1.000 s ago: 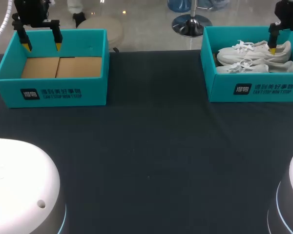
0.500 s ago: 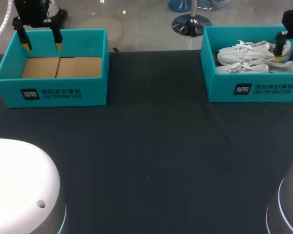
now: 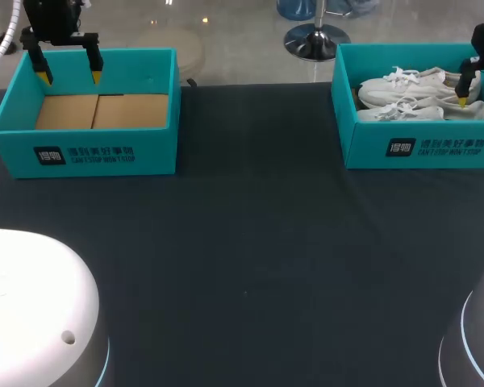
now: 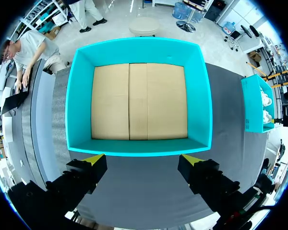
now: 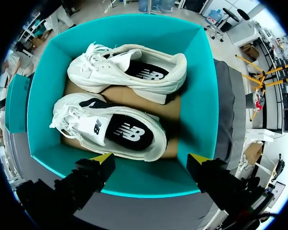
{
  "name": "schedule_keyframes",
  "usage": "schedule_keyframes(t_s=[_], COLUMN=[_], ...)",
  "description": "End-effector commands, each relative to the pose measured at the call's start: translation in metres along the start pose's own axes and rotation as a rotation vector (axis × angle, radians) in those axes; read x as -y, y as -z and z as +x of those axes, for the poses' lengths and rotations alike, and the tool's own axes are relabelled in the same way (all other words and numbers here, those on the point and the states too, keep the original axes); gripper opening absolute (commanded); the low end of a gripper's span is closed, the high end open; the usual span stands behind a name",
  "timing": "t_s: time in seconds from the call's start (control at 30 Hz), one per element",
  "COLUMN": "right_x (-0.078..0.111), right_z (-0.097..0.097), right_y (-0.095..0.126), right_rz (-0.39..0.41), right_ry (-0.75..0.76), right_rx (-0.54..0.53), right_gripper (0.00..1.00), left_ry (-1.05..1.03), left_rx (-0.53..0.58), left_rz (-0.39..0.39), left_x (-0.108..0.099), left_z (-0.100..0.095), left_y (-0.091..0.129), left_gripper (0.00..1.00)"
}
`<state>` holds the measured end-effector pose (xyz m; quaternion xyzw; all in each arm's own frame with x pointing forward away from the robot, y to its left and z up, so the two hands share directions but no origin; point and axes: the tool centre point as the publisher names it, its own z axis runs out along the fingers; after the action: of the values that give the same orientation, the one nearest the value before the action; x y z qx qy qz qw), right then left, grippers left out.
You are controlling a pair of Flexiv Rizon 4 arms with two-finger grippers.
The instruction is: Take the shoe out of the shoebox, open the shoe tongue, remove and reinsert the insole, then place the shoe into the shoebox
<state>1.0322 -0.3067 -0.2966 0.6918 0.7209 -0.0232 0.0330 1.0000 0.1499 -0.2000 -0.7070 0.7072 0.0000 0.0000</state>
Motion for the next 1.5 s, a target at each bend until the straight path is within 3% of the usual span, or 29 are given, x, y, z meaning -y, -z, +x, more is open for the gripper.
schedule_keyframes(t_s=[0.03,0.9,1.3,1.33,1.4,1.43,1.47,1.5], right_x=[-0.012,-0.017,-0.016,-0.016,-0.016,-0.015,-0.015,-0.015], right_z=[-0.002,0.003,0.0,0.0,-0.001,-0.001,-0.001,-0.001], right_y=[-0.004,-0.044,-0.051,-0.052,-0.052,-0.052,-0.052,-0.052], right_rz=[0.014,0.026,0.022,0.022,0.021,0.02,0.019,0.018], right_ry=[0.001,0.002,-0.008,-0.01,-0.014,-0.017,-0.019,-0.02], right_rx=[0.002,-0.012,-0.018,-0.017,-0.017,-0.016,-0.016,-0.016], right_gripper=[1.0,1.0,1.0,0.95,0.44,0.28,0.04,0.0], left_ry=[0.0,0.0,0.0,0.0,0.0,0.0,0.0,0.0], left_rx=[0.0,0.0,0.0,0.0,0.0,0.0,0.0,0.0], left_rz=[0.0,0.0,0.0,0.0,0.0,0.0,0.0,0.0], left_x=[0.0,0.0,0.0,0.0,0.0,0.0,0.0,0.0], left_z=[0.0,0.0,0.0,0.0,0.0,0.0,0.0,0.0], left_y=[0.0,0.0,0.0,0.0,0.0,0.0,0.0,0.0], left_gripper=[1.0,1.0,1.0,1.0,1.0,1.0,1.0,1.0])
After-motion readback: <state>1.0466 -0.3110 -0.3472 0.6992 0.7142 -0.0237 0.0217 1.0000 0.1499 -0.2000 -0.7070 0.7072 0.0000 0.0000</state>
